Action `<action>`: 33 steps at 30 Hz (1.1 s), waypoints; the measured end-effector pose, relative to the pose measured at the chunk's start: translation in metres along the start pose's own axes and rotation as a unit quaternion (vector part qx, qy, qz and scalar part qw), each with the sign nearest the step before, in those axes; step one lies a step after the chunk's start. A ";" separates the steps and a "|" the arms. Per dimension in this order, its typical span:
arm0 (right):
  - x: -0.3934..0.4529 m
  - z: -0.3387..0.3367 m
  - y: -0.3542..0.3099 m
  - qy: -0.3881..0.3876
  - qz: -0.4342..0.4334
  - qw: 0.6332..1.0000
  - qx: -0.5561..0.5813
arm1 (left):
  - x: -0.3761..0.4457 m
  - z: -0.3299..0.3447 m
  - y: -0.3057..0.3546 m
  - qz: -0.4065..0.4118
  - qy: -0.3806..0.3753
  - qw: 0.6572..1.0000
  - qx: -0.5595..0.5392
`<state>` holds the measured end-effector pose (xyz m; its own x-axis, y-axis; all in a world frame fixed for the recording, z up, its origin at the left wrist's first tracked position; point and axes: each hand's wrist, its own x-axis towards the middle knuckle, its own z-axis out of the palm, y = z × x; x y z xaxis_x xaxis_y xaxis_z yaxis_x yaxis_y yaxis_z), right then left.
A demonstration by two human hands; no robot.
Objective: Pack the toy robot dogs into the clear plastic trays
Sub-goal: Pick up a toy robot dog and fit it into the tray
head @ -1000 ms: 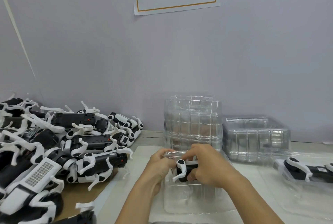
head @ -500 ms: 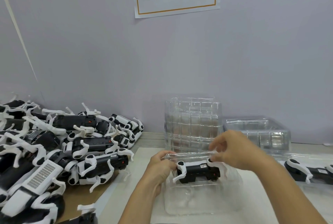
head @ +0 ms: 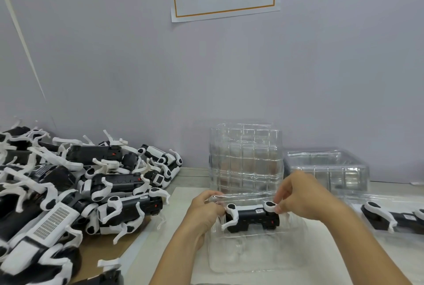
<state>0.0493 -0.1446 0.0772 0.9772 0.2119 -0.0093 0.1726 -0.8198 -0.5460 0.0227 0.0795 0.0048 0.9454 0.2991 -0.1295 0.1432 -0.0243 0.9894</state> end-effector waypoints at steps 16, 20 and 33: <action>-0.006 -0.001 -0.022 -0.036 -0.039 0.993 -0.103 | -0.002 0.007 -0.007 0.034 0.013 0.995 -0.088; -0.006 0.018 -0.040 0.009 -0.123 0.991 -0.044 | -0.001 0.007 -0.006 0.041 0.008 0.995 -0.093; 0.003 0.077 -0.049 0.023 -0.193 0.981 0.019 | 0.000 0.009 -0.006 0.057 0.016 0.994 -0.087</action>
<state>0.0347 -0.0629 0.0395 0.8451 0.4771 0.2412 0.5262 -0.6626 -0.5330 0.0246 0.0711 -0.0013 0.9423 0.3342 -0.0172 -0.0192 0.1052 0.9943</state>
